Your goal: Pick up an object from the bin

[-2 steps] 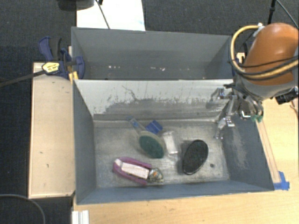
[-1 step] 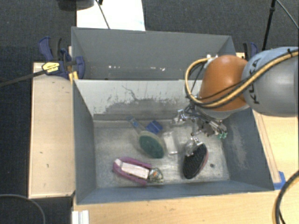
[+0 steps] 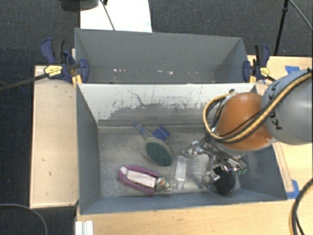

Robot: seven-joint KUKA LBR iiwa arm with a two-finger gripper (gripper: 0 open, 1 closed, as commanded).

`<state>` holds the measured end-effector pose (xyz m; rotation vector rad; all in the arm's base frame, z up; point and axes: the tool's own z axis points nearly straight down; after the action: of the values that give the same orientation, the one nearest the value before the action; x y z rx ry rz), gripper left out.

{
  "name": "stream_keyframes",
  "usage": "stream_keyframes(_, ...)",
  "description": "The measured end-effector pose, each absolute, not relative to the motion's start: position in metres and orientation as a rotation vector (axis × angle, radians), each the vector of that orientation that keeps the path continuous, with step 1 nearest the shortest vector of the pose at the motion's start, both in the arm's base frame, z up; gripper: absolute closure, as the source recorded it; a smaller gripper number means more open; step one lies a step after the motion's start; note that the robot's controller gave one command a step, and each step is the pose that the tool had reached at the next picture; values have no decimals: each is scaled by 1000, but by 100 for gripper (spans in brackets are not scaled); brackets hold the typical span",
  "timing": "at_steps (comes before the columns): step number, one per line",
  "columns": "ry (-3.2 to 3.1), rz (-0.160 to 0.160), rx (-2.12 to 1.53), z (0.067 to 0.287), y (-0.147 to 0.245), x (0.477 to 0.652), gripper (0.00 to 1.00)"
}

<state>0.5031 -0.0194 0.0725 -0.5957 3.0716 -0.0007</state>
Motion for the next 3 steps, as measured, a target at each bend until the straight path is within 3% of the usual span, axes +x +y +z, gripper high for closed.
stream_keyframes(1, 3022, 0, -823, 73, 64, 491, 0)
stream_keyframes(2, 3002, 6, -904, 71, 202, 491, 0)
stream_keyframes(3, 3007, -8, -894, 72, 193, 493, 100)
